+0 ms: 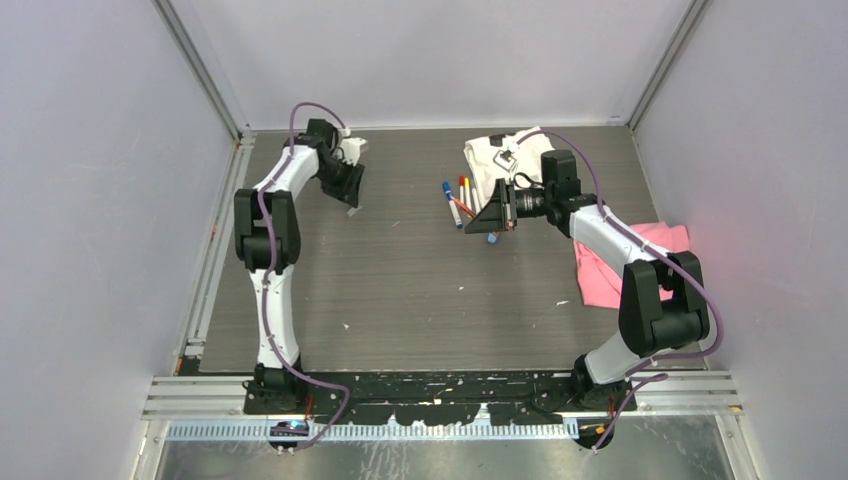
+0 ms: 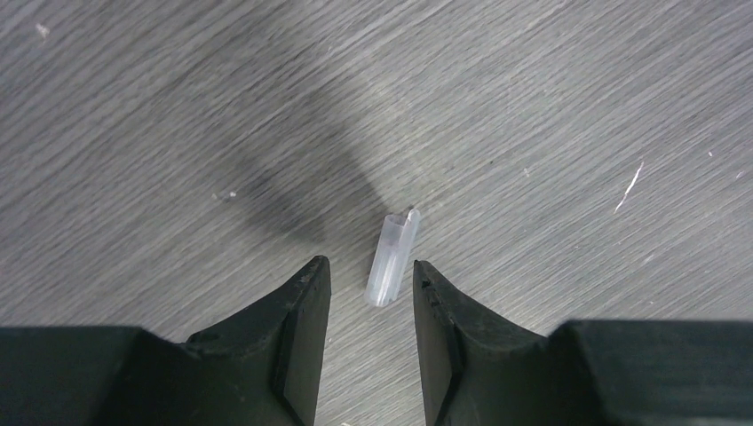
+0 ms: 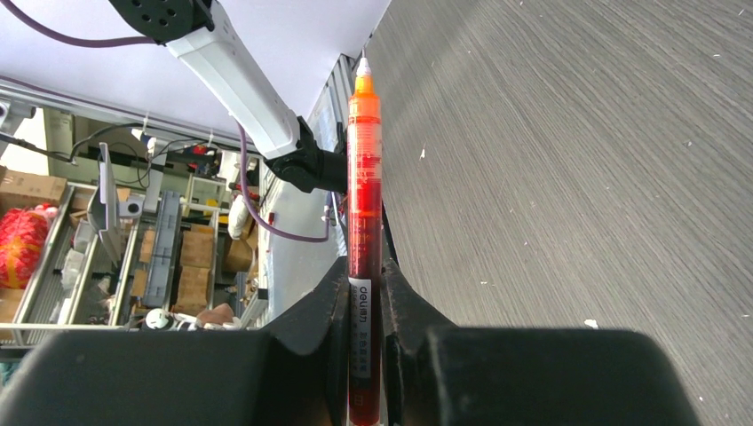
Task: Insert the pens into the pen caps
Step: Move the pen cap to the center of the board.
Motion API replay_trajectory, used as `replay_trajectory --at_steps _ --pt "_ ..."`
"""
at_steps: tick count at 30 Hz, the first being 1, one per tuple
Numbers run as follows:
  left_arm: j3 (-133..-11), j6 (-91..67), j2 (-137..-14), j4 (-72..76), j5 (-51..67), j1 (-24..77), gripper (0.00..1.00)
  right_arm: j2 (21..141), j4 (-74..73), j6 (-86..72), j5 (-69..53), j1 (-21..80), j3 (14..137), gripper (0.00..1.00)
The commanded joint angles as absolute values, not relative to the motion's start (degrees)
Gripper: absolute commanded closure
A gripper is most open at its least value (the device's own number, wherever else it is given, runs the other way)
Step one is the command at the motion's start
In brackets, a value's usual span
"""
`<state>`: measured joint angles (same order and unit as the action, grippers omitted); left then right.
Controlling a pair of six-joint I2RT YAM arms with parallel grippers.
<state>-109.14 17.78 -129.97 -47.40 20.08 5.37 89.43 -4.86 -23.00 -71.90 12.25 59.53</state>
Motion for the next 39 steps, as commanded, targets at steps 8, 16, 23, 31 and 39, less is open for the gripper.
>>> replay_trajectory --at_steps 8,16,23,31,39 --pt "-113.2 21.5 -132.3 -51.6 16.7 7.9 0.63 89.1 -4.0 -22.3 -73.1 12.0 61.7 0.99" --pt "-110.6 23.1 -131.5 -52.0 14.8 8.5 0.67 88.7 -4.0 -22.3 -73.1 11.9 61.6 0.99" --pt "-106.7 23.6 -130.7 -50.6 12.1 10.6 0.75 87.9 -4.0 -22.3 -73.3 11.9 61.5 0.99" --pt "-99.2 23.7 -126.6 -47.6 13.0 13.5 0.97 86.5 -4.1 -21.6 -73.4 11.6 61.0 0.99" --pt "-77.6 31.0 -107.8 -38.6 24.4 18.2 0.99 84.9 -19.2 -5.8 -71.4 11.3 63.5 0.99"
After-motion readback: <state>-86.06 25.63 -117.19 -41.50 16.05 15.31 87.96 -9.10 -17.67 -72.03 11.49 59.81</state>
